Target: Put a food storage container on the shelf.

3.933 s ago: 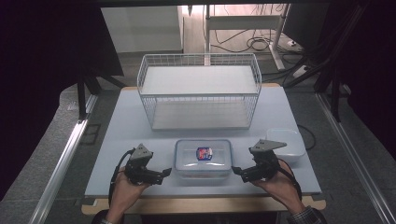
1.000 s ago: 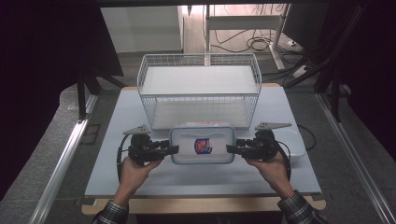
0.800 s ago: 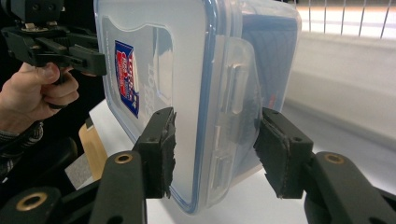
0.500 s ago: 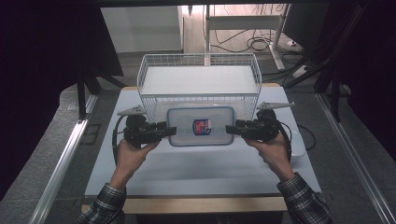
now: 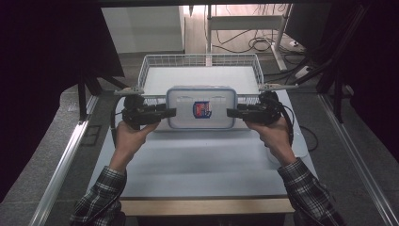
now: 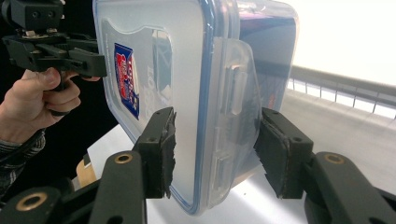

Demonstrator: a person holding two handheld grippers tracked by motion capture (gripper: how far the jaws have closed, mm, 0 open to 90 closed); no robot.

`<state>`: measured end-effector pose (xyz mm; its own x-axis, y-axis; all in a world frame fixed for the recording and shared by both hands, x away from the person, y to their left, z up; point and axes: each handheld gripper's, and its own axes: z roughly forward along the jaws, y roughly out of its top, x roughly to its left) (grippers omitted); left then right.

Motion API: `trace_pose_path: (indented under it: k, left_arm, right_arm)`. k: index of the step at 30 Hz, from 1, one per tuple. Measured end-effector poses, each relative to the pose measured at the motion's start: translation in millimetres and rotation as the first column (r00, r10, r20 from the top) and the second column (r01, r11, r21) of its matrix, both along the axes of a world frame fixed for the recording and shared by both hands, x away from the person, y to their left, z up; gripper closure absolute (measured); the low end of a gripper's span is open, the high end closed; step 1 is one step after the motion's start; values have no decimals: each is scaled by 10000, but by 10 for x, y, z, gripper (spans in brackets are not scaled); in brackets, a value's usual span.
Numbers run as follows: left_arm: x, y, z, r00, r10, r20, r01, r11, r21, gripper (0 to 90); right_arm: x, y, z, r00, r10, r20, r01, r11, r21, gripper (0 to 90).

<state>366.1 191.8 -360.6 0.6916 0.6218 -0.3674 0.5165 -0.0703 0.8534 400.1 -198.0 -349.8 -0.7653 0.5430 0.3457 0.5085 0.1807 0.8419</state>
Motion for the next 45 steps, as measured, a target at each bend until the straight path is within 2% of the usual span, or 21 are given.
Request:
trace_pose_path:
  k: [15,24,29,34,37,38,39,40,41,42,45]
  left_arm:
    - [365,37,224,9999,164,-12,-164,9990,-417,519]
    - [555,60,298,9992,384,-139,-388,9986,-371,516]
    - [646,81,316,9987,375,-349,-396,9973,-611,509]
    - [674,76,317,9988,429,-231,-442,9975,-560,496]
    - [703,83,303,9985,515,-200,-527,9965,-656,486]
    - [704,76,306,9980,629,-108,-634,9962,-596,479]
    - [696,60,317,9967,809,79,-806,9961,-369,470]
    - [696,60,317,9967,809,79,-806,9961,-369,472]
    - [677,17,345,9943,1002,356,-1006,9949,102,495]
    - [679,11,349,9934,1073,411,-1081,9940,186,498]
    - [704,23,337,9942,1047,261,-1048,9945,20,499]
  right_arm:
    - [341,45,297,9995,-235,230,234,9997,41,495]
    - [562,80,328,9996,-265,110,263,9995,196,493]
    - [650,90,360,9996,-296,-32,297,9990,346,493]
    - [698,106,403,9994,-346,-38,347,9992,185,480]
    - [751,117,401,9984,-511,-251,521,9978,408,471]
    - [763,118,396,9982,-550,-247,561,9973,475,466]
    - [767,121,399,9978,-610,-248,620,9970,453,458]
    - [766,130,404,9973,-714,-167,719,9968,337,447]
    - [766,142,406,9968,-798,-64,799,9966,203,428]
    - [765,152,408,9960,-892,-91,893,9960,79,420]
    - [787,144,396,9956,-889,-294,896,9957,241,417]
